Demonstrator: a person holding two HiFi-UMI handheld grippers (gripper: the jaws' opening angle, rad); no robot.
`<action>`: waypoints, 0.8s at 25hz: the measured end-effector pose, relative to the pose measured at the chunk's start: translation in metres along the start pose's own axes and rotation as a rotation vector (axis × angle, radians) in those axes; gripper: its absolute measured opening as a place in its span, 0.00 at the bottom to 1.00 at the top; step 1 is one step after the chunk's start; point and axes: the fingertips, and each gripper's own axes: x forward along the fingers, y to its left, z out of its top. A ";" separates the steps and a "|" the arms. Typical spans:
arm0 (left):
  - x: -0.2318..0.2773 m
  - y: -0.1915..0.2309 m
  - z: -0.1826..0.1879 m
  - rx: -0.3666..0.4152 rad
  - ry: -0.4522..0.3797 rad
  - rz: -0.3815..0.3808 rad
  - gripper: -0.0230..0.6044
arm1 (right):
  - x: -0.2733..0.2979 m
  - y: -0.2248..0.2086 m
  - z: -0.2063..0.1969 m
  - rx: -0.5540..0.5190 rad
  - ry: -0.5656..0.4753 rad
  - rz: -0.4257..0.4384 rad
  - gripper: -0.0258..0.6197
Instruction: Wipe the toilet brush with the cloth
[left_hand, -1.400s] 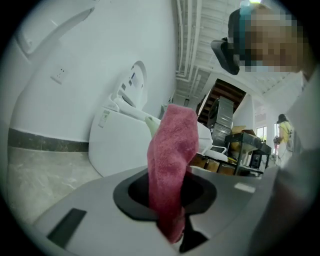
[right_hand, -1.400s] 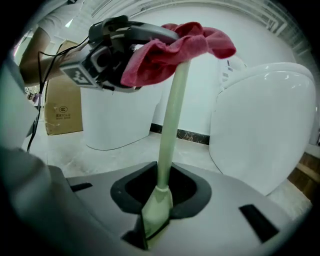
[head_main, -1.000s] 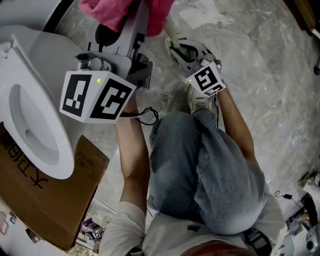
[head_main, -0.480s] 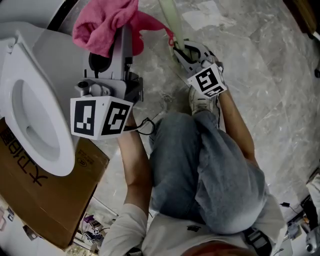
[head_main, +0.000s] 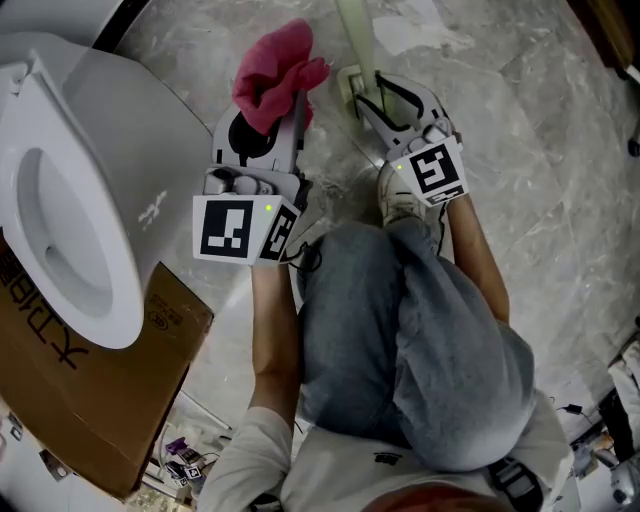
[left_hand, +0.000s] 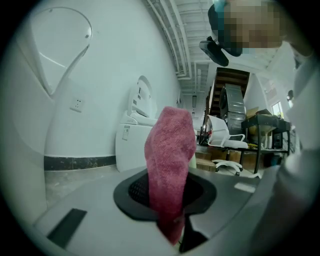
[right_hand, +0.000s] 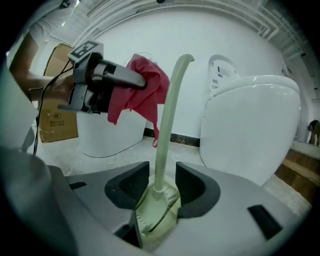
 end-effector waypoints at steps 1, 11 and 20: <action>-0.001 -0.002 -0.005 0.007 0.008 -0.003 0.18 | -0.006 0.000 0.003 0.011 -0.013 -0.007 0.29; 0.001 -0.016 -0.044 0.046 0.059 -0.035 0.18 | -0.056 -0.007 0.046 0.129 -0.132 -0.088 0.14; -0.001 -0.024 -0.052 0.071 0.070 -0.057 0.18 | -0.073 -0.003 0.056 0.156 -0.135 -0.102 0.04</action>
